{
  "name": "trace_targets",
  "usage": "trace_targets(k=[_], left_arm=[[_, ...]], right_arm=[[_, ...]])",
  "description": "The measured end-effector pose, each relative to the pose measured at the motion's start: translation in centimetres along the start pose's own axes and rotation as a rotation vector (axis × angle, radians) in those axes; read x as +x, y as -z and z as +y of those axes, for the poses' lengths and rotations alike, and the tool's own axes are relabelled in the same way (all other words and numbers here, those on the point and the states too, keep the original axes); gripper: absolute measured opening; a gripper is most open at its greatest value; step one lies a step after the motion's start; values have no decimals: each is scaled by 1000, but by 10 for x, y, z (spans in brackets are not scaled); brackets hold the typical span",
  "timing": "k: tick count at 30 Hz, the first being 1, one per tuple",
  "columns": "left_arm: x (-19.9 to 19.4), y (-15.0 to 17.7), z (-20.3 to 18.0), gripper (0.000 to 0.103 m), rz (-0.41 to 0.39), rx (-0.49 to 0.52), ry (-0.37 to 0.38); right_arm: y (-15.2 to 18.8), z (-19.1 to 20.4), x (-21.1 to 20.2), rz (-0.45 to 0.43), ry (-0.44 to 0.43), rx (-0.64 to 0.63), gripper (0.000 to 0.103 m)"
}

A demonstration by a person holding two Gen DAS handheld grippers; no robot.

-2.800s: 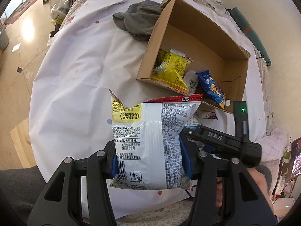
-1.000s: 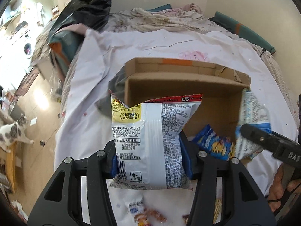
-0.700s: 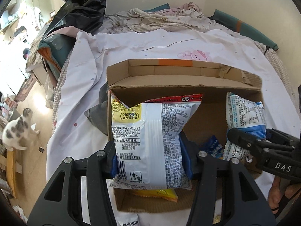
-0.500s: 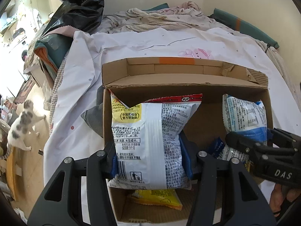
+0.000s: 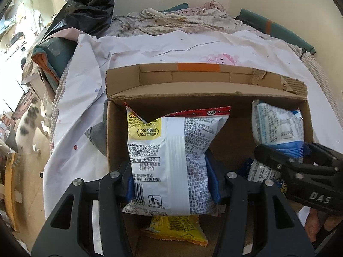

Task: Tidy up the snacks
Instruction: 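Lower both bags into the box and open both tools, then withdraw both tools from the box toward the remaining snacks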

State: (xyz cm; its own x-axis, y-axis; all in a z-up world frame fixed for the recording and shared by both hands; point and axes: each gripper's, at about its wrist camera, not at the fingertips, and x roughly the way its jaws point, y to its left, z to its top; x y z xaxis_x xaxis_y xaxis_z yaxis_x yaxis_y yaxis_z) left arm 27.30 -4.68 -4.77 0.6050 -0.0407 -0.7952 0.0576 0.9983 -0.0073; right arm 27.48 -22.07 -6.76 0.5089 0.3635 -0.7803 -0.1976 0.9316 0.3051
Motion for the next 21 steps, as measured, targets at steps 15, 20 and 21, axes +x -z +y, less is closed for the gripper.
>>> trace_targets(k=[15, 20, 21], left_arm=[[-16, 2, -5, 88, -13, -5, 28], [-23, 4, 3, 88, -3, -51, 51], [-25, 4, 5, 88, 1, -62, 54]], right_arm=[[-7, -6, -20, -49, -57, 42, 97], [-8, -1, -29, -66, -64, 32, 97], [-8, -1, -32, -74, -65, 33, 97]])
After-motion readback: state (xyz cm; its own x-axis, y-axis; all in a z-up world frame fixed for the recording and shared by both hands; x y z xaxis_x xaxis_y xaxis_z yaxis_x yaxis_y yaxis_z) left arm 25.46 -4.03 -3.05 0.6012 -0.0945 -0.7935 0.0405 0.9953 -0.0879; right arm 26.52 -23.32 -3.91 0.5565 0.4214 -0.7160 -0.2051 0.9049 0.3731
